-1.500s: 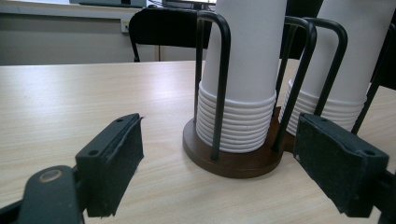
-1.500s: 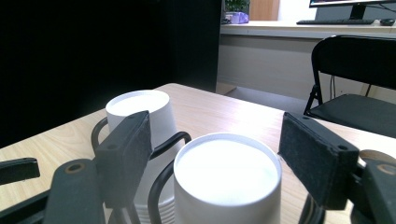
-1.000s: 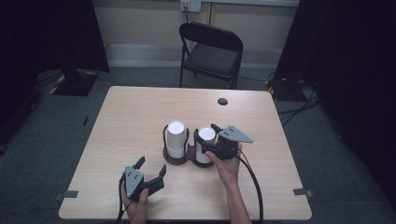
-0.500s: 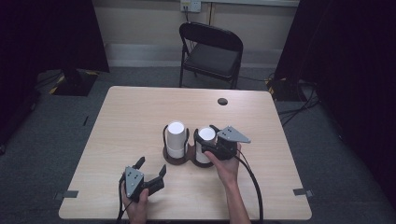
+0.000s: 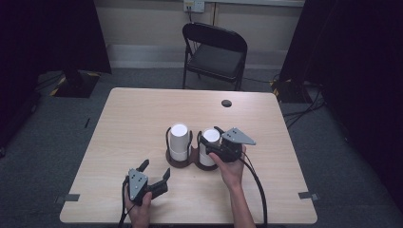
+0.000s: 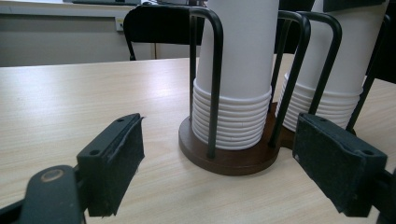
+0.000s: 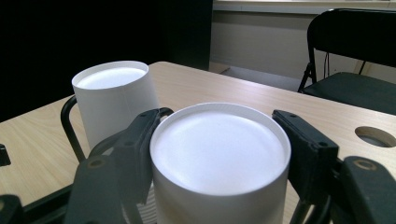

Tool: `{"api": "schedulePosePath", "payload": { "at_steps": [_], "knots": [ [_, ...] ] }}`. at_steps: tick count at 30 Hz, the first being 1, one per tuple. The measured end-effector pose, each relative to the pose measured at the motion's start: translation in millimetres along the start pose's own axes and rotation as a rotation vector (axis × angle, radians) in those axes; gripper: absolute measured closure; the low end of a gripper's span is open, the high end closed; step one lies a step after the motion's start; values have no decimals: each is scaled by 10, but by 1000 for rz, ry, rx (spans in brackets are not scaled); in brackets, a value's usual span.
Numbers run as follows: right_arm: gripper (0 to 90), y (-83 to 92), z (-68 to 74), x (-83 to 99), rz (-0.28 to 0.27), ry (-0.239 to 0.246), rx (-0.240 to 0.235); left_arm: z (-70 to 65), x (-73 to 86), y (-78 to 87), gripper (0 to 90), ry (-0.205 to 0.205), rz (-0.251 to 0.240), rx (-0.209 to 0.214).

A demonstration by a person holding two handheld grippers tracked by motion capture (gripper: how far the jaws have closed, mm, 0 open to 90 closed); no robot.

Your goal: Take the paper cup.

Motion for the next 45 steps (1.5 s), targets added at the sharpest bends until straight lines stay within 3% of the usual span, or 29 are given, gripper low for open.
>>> {"api": "schedulePosePath", "payload": {
  "at_steps": [4, 17, 29, 37, 41, 45],
  "knots": [
    [348, 15, -9, -44, -14, -1, 0, -8, 7, -12, 188, -5, 13, 10],
    [347, 87, -29, -254, -48, 6, 4, 8, 1, 2, 188, -11, 3, -25],
    [348, 122, -61, -353, -56, -29, -1, 28, -6, 24, 171, -17, -7, -57],
    [348, 145, -62, -425, -66, -29, -4, 15, -4, 17, 200, -14, -5, -32],
    [348, 163, -70, -468, -76, -24, -6, 16, -10, 14, 200, 11, -18, -10],
    [349, 182, -71, -509, -81, -27, -5, 7, 0, 9, 198, 1, -1, 9]
  ]
}}
Point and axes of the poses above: each handheld gripper's, and its own axes: y roughly backward along the jaws, x roughly out of its underside, z roughly to its left, the point moved 10 cm from there along -y, roughly forward along the jaws, and after that the axes turned 13 degrees about x, right-handed, at the moved point
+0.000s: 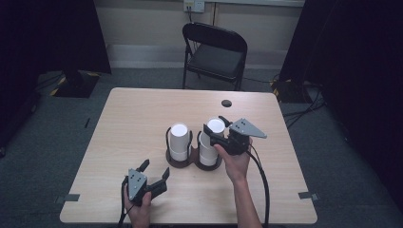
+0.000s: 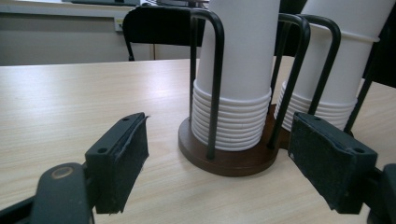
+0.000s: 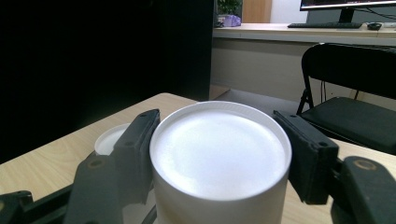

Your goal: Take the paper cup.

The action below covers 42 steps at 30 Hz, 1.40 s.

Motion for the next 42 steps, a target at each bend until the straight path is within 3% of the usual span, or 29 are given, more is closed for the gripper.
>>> {"api": "schedulePosePath", "payload": {
  "at_steps": [18, 28, 33, 39, 42],
  "knots": [
    [351, 31, 15, -183, -22, -12, -14, 18, -5, 8, 185, 24, -11, 1],
    [351, 90, 8, -267, -38, -7, -11, 8, -4, 11, 185, 11, -9, 3],
    [351, 145, -4, -292, -47, -4, -10, 33, -4, 16, 184, 33, -14, -3],
    [351, 258, -27, -365, -62, -20, -13, 2, -12, 21, 179, 16, -23, 20],
    [351, 293, -21, -370, -66, -23, -15, 4, -8, 20, 169, 43, -25, 35]
  ]
}}
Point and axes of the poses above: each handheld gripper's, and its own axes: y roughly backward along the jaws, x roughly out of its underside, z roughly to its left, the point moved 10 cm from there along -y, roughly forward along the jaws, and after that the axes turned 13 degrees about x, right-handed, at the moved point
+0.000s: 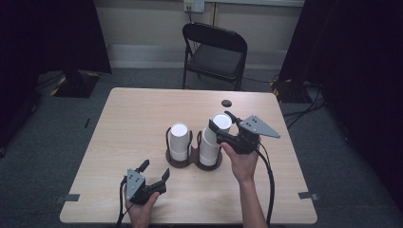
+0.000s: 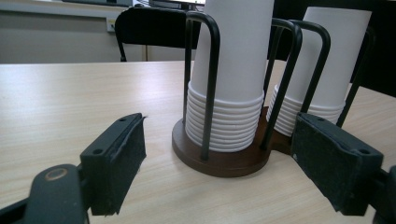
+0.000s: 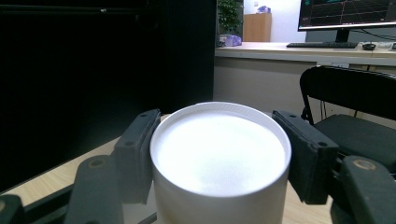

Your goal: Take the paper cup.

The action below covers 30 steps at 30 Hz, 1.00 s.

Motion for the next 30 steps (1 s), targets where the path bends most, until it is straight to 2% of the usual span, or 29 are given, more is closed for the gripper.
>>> {"api": "schedulePosePath", "payload": {
  "at_steps": [1, 4, 8, 9, 10, 12, 14, 20, 22, 27, 30],
  "knots": [
    [351, 37, 12, -5, -3, -5, -10, 17, 2, 1, 167, 12, 1, -8],
    [351, 80, 16, -5, 2, -18, -8, 12, 4, -3, 167, 15, 2, -10],
    [351, 138, 14, 0, 2, -23, -7, 6, 6, -7, 174, 6, 8, -15],
    [351, 156, 14, -1, -1, -27, -9, 3, 10, -7, 178, 3, 14, -11],
    [351, 188, 2, 14, 8, -29, 3, -8, 15, -17, 187, 17, 19, 8],
    [351, 200, -10, 29, 19, -30, 14, -7, 19, -18, 189, 22, 23, 13],
    [352, 234, -9, 56, 28, -33, 10, -4, 15, -17, 190, 31, 16, 13],
    [352, 342, -24, 105, 32, -54, 16, -10, 16, -10, 203, 22, 17, 11],
    [352, 398, -17, 130, 32, -54, 16, -17, -3, 19, 259, 19, -3, 8],
    [354, 468, -5, 187, 38, -64, 19, -9, -1, 15, 242, 35, -3, 8],
    [354, 506, 9, 239, 37, -91, 3, -13, -1, 15, 243, 40, 2, 10]
  ]
}}
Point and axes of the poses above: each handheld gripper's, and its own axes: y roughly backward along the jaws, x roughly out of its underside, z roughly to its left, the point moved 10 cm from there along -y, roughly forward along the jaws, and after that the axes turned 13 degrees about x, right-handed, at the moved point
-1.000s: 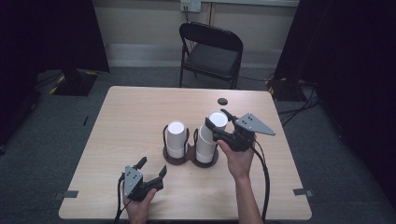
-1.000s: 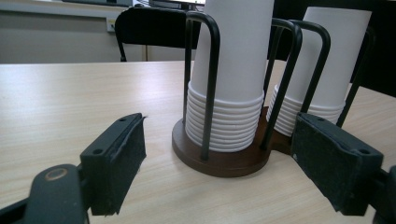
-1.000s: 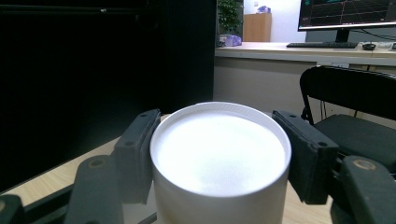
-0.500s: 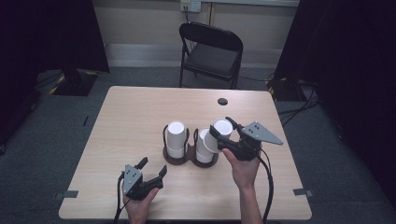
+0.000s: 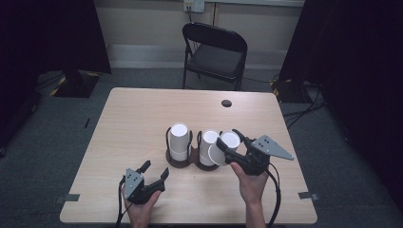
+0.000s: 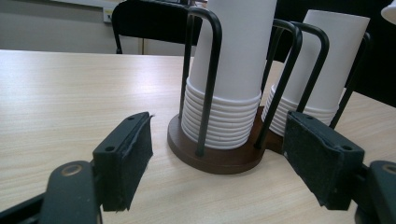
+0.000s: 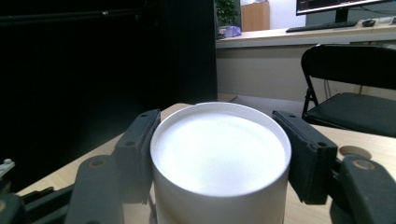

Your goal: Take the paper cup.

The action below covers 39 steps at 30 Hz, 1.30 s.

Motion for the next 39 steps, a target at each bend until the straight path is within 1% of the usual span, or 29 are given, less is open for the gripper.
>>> {"api": "schedulePosePath", "payload": {
  "at_steps": [1, 3, 5, 6, 7, 8, 9, 11, 12, 13, 14, 15, 17, 18, 20, 21, 23, 25, 26, 27, 29, 31, 32, 33, 34, 36, 37, 38, 39],
  "knots": [
    [354, 10, -3, 15, 0, -4, 2, -4, 0, 4, 247, 4, -1, 4],
    [355, 31, 4, 39, -2, -16, -5, -18, 2, 2, 296, 8, -1, 10],
    [355, 63, 20, 88, 3, -30, -11, -37, -5, -7, 303, 8, -4, 14],
    [355, 63, 20, 88, 3, -30, -11, -47, -6, -10, 303, 10, -4, 23],
    [355, 82, 26, 128, 4, -44, -14, -52, -8, -12, 305, 10, -5, 25],
    [355, 82, 26, 128, 4, -44, -14, -55, -9, -13, 305, 10, -5, 27],
    [355, 97, 33, 160, 4, -69, -23, -65, -16, -11, 305, 12, -10, 35],
    [355, 105, 44, 187, 4, -89, -33, -94, -25, -10, 320, 14, -14, 57],
    [355, 105, 44, 187, 4, -89, -33, -94, -25, -10, 336, 14, -14, 57],
    [355, 105, 50, 200, 5, -96, -33, -113, -28, -8, 337, 12, -13, 72],
    [355, 107, 59, 214, 6, -98, -37, -135, -37, -15, 337, 19, -24, 77],
    [355, 106, 68, 230, 10, -103, -37, -161, -35, -26, 335, 19, -19, 90],
    [355, 90, 86, 270, 15, -114, -39, -218, -31, -78, 347, 18, -13, 98],
    [355, 86, 119, 310, 20, -124, -47, -247, -27, -98, 350, 6, -4, 107],
    [355, 86, 147, 331, 19, -128, -57, -360, -49, -156, 351, -2, -12, 141],
    [355, 94, 165, 343, 18, -138, -67, -360, -49, -156, 357, -2, -12, 141],
    [355, 97, 177, 348, 15, -148, -74, -417, -81, -184, 359, -5, -33, 151],
    [356, 99, 197, 366, 15, -165, -91, -457, -99, -205, 352, -24, -42, 153],
    [356, 102, 206, 376, 15, -175, -99, -474, -110, -215, 343, -24, -48, 157],
    [356, 100, 216, 400, 20, -182, -108, -503, -120, -224, 338, -24, -54, 180],
    [356, 100, 217, 408, 20, -186, -111, -515, -123, -233, 346, -21, -54, 186],
    [356, 106, 222, 420, 21, -203, -118, -543, -120, -258, 348, -19, -45, 215],
    [356, 111, 232, 423, 20, -214, -130, -561, -114, -272, 364, -20, -38, 234],
    [356, 115, 250, 433, 20, -225, -138, -578, -108, -292, 399, -30, -36, 240],
    [356, 115, 250, 433, 20, -225, -138, -578, -108, -292, 400, -30, -36, 240],
    [356, 122, 286, 432, 18, -239, -154, -604, -107, -306, 414, -35, -35, 254],
    [356, 122, 286, 432, 18, -239, -154, -619, -105, -310, 414, -36, -34, 265],
    [356, 125, 304, 429, 18, -249, -169, -644, -105, -314, 426, -31, -35, 281],
    [356, 127, 323, 427, 16, -264, -183, -656, -111, -315, 440, -32, -41, 285]
  ]
}}
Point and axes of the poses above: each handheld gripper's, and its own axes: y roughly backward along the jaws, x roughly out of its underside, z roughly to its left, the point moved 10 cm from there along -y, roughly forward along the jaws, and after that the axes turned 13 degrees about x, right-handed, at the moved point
